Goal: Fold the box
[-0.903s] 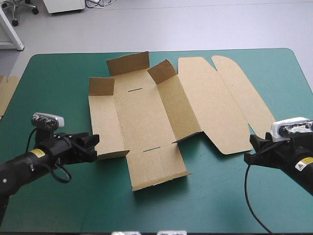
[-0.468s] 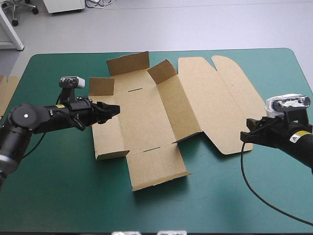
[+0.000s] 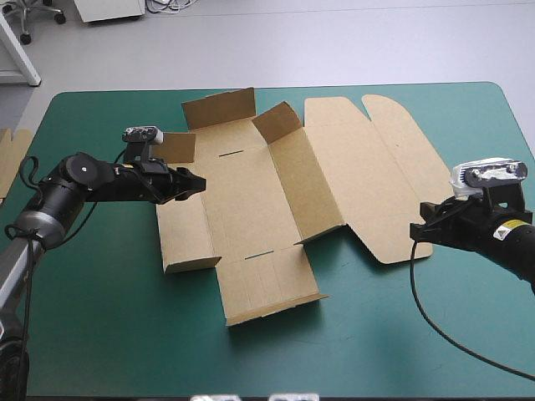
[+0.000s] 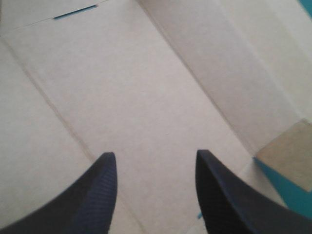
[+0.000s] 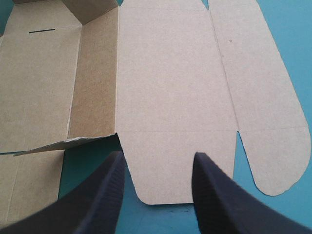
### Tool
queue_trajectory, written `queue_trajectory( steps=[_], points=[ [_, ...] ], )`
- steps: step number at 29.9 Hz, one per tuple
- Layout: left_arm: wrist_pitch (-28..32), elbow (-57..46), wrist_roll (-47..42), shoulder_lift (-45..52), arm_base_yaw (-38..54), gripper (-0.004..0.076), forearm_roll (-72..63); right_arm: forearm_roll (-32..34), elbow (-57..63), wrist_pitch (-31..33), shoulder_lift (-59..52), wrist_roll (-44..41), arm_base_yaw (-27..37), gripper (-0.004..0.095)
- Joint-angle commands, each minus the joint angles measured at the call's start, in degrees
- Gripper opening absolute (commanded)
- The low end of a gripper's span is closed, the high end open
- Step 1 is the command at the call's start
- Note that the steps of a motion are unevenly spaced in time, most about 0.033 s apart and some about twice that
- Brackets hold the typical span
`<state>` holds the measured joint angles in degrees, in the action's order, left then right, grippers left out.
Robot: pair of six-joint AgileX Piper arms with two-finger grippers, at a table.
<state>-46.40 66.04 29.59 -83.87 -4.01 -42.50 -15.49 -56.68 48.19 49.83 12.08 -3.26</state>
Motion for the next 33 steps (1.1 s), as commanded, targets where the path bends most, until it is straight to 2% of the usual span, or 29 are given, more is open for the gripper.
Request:
queue_trajectory(
  steps=[1, 9, 12, 21, 25, 29, 33],
  points=[
    [1.2, 2.0, -5.9, 1.9, 2.2, 0.0365, 6.6, -1.2, -2.2, -2.2, -0.1, 0.5, 0.4, 0.0414],
    [-6.1, 1.8, -7.1, 2.6, 12.7, 0.0365, 10.8, -1.0, -2.2, -1.6, -0.1, 0.5, 0.4, 0.0414],
    [-6.0, 1.3, -7.3, 4.5, 13.1, 0.0365, 14.4, -1.0, -2.2, -1.6, -0.1, 0.5, 0.4, 0.0414],
    [-4.2, -8.7, -16.0, 16.1, 13.1, 0.0363, 28.3, -1.0, -2.2, -1.0, -0.1, 0.5, 0.4, 0.0414],
    [-3.0, -14.1, -15.0, 19.7, 13.1, 0.0364, 24.1, -0.8, -2.2, -0.9, -0.1, 0.5, 0.4, 0.0414],
    [0.8, -18.9, -15.2, 18.6, 14.0, 0.0364, 20.9, -0.8, -2.2, -0.4, -0.1, 0.5, 0.4, 0.0414],
    [4.7, -21.7, -6.0, 15.8, 16.2, 0.0364, 5.6, -0.3, -2.2, 0.0, -0.1, 0.6, 0.4, 0.0414]
  ],
)
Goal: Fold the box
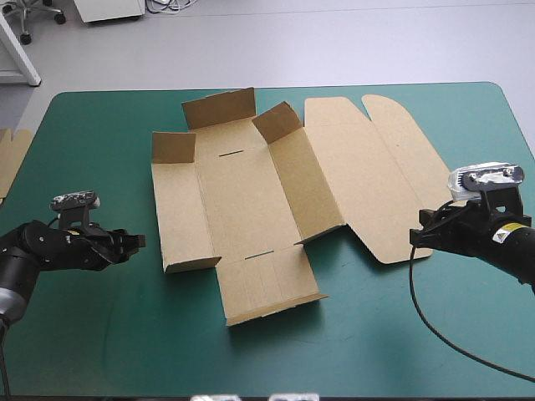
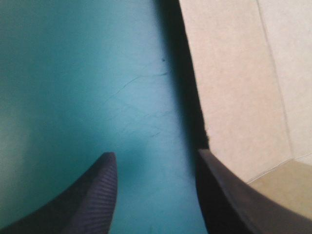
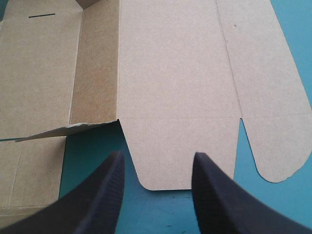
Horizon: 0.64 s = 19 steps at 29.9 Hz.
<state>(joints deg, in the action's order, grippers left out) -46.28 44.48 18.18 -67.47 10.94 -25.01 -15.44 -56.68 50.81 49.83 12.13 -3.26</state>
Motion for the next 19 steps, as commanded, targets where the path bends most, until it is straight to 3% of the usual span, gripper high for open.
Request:
queue_trajectory(
  steps=[1, 8, 19],
  points=[
    [4.6, -0.5, 7.9, -1.4, 1.7, 0.0364, -15.1, -0.2, -2.2, -2.6, -0.1, 0.6, 0.4, 0.0414],
    [1.7, -0.5, 13.1, -8.8, 3.4, 0.0367, -19.9, -0.2, -2.2, -1.3, -0.1, 0.6, 0.4, 0.0414],
    [-2.7, -3.4, 26.7, -17.6, 3.4, 0.0385, -38.5, -0.2, -2.2, -1.3, -0.1, 0.6, 0.4, 0.0414]
  ],
)
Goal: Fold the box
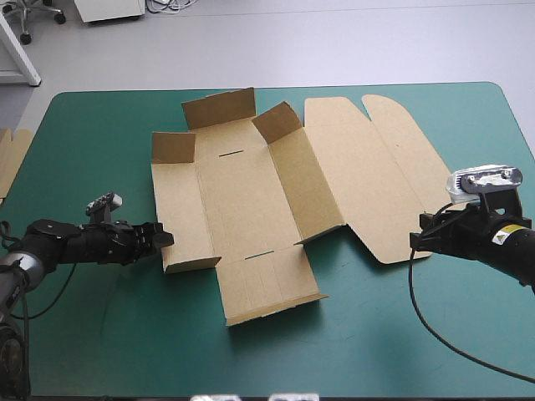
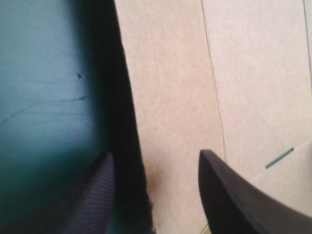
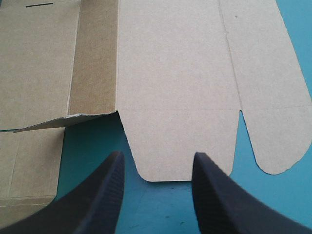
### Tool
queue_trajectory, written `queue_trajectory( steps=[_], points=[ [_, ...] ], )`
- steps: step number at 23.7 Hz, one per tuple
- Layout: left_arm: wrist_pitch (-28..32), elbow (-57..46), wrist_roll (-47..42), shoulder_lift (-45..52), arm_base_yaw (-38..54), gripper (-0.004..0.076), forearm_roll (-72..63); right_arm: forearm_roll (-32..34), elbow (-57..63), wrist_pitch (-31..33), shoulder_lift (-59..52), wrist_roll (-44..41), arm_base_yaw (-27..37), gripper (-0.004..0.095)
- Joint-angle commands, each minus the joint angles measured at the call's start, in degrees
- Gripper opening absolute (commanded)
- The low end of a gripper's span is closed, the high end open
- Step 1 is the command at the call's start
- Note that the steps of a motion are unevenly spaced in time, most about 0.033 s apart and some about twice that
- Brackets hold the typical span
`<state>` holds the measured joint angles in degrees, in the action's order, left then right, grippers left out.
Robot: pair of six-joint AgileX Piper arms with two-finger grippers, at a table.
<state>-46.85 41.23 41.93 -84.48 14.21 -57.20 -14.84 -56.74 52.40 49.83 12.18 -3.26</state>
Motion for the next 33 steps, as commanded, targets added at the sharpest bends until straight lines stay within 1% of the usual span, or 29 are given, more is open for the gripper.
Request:
queue_trajectory(
  steps=[1, 4, 7, 13, 15, 17, 19, 20, 22, 24, 27, 29, 33],
  points=[
    [-2.5, -0.7, 4.0, -1.3, 0.1, 0.0385, -7.0, -0.8, -2.1, -2.9, -0.1, 0.5, 0.4, 0.0414],
    [-2.7, -1.8, 7.0, -3.3, 0.1, 0.0384, -10.2, -0.8, -2.1, -2.9, -0.1, 0.5, 0.4, 0.0414],
    [-4.3, -1.9, 13.4, -4.4, 0.0, 0.0384, -19.7, -0.8, -2.1, -2.9, -0.1, 0.5, 0.4, 0.0414],
    [-4.4, -1.9, 14.9, -4.5, 0.0, 0.0384, -21.1, -0.8, -2.1, -2.9, -0.1, 0.4, 0.4, 0.0414],
    [-4.4, -1.9, 15.4, -4.5, -0.1, 0.0369, -21.1, -0.8, -2.1, -2.9, -0.1, 0.4, 0.4, 0.0414],
    [-4.0, -1.8, 15.8, -4.6, -1.9, 0.0366, -21.0, -0.8, -2.1, -2.9, -0.1, 0.4, 0.4, 0.0414],
    [-1.1, -1.8, 16.2, -4.6, -5.3, 0.0366, -20.9, -0.8, -2.1, -2.9, -0.1, 0.4, 0.4, 0.0414],
    [1.5, -1.8, 16.2, -4.6, -7.4, 0.0366, -20.9, -0.8, -2.1, -2.9, -0.1, 0.4, 0.4, 0.0414],
    [3.7, -1.8, 16.2, -4.6, -8.0, 0.0366, -21.2, -0.9, -2.1, -2.9, -0.1, 0.4, 0.4, 0.0414],
    [4.3, -1.7, 16.2, -4.6, -7.9, 0.0366, -21.2, -0.9, -2.1, -2.9, -0.1, 0.4, 0.4, 0.0414],
    [5.2, -1.7, 16.2, -4.6, -7.9, 0.0342, -21.1, -0.9, -2.1, -2.9, -0.1, 0.4, 0.4, 0.0414],
    [5.3, -1.7, 16.2, -4.6, -8.0, 0.0309, -21.8, -1.1, -2.1, -2.9, -0.1, 0.4, 0.4, 0.0414],
    [7.3, -1.7, 16.2, -4.6, -8.0, 0.021, -22.3, -1.2, -2.1, -2.7, -0.1, 0.4, 0.4, 0.0414]
  ],
)
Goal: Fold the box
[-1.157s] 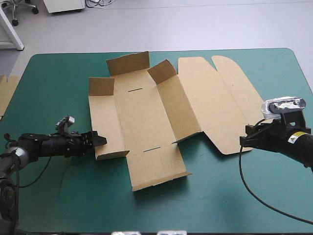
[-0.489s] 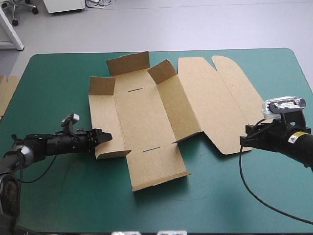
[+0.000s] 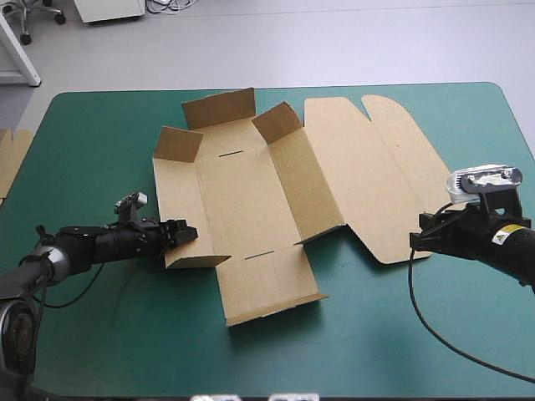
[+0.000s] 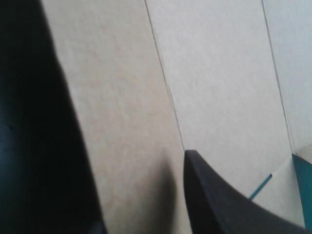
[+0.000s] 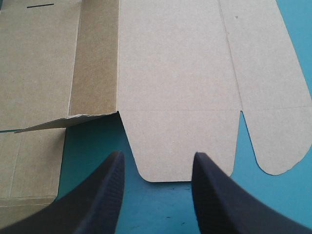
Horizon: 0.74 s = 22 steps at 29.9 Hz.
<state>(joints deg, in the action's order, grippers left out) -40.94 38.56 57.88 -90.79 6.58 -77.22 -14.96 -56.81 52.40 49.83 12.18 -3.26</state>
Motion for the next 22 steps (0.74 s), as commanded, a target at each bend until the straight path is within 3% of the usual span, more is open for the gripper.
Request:
queue_trajectory(
  steps=[1, 6, 14, 22],
  points=[
    [1.9, 1.0, 0.2, 1.7, -0.3, 0.0165, -2.3, -1.1, -2.0, -2.7, -0.1, 0.4, 0.4, 0.0414],
    [2.3, 1.0, 3.3, 1.7, -0.3, -0.0009, -2.6, -1.1, -2.0, -2.5, -0.1, 0.4, 0.4, 0.0414],
    [-0.1, 2.6, 5.5, 1.7, -0.3, -0.001, -1.6, -1.1, -2.0, -2.5, -0.1, 0.4, 0.4, 0.0414],
    [-9.7, 12.2, -1.2, 1.7, -0.3, -0.001, 14.2, -1.1, -2.0, -2.5, -0.1, 0.4, 0.4, 0.0414]
  ],
)
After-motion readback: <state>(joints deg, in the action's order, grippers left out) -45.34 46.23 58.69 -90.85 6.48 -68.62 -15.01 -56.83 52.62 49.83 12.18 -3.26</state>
